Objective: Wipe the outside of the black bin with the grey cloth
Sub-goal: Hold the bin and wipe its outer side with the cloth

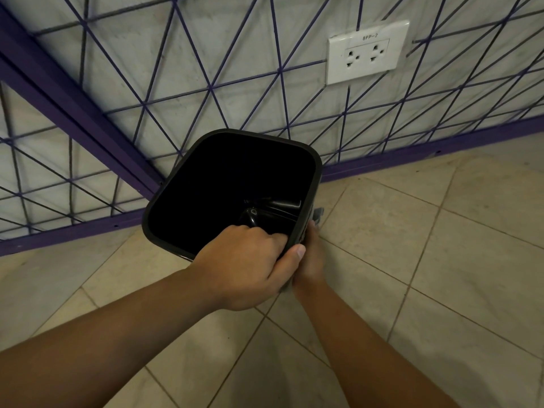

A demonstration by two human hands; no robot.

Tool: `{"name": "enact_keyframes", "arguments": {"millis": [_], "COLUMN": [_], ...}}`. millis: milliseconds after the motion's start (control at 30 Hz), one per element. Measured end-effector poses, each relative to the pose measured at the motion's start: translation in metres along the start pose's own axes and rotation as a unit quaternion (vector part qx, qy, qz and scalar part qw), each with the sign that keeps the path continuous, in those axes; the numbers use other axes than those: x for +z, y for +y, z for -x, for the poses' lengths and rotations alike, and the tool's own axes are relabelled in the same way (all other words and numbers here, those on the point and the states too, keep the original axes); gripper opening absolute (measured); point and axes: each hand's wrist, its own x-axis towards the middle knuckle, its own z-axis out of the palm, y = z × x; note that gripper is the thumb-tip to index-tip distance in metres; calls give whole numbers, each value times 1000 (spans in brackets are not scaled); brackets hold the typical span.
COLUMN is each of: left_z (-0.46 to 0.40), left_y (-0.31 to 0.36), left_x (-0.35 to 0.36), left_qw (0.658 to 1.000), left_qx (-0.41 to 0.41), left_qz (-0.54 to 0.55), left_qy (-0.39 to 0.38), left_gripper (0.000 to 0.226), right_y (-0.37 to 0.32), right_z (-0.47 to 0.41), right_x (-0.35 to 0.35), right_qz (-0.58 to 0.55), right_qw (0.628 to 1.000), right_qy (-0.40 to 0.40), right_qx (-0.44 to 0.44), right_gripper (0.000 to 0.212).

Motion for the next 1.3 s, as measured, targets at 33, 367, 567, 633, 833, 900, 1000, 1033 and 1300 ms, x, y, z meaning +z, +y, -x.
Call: {"name": "enact_keyframes", "arguments": {"millis": [33, 367, 567, 633, 833, 900, 1000, 1033, 1300], "left_z": [0, 0, 0, 0, 1, -1, -1, -1, -1], "left_y": [0, -3, -4, -4, -10, -12, -13, -13, -15], "left_x": [0, 1, 3, 2, 6, 6, 4, 4, 4], "left_qw": [1000, 1000, 1000, 999, 999, 999, 999, 999, 999], "left_qx": [0, 13, 27, 31, 36, 39, 47, 48, 45], "left_qz": [0, 3, 0, -2, -7, -7, -5, -2, 14], "left_qy": [-1, 5, 13, 16, 24, 28, 19, 16, 6], "left_gripper": [36, 39, 43, 41, 50, 48, 42, 41, 49], "right_y": [-2, -6, 3, 21, 19, -11, -39, -50, -25], "right_z": [4, 17, 8, 13, 88, 90, 60, 48, -26], "right_x": [4, 6, -8, -14, 24, 35, 33, 33, -4], "right_qz": [29, 57, 73, 49, 55, 55, 82, 102, 183], "right_qw": [999, 998, 997, 999, 998, 993, 978, 974, 976], "right_qy": [1, 18, 32, 5, 9, -2, 25, 25, -30], "right_qx": [-15, 9, 0, 16, -35, -104, -190, -202, -117], "right_gripper": [94, 102, 89, 93, 102, 102, 109, 102, 75]}}
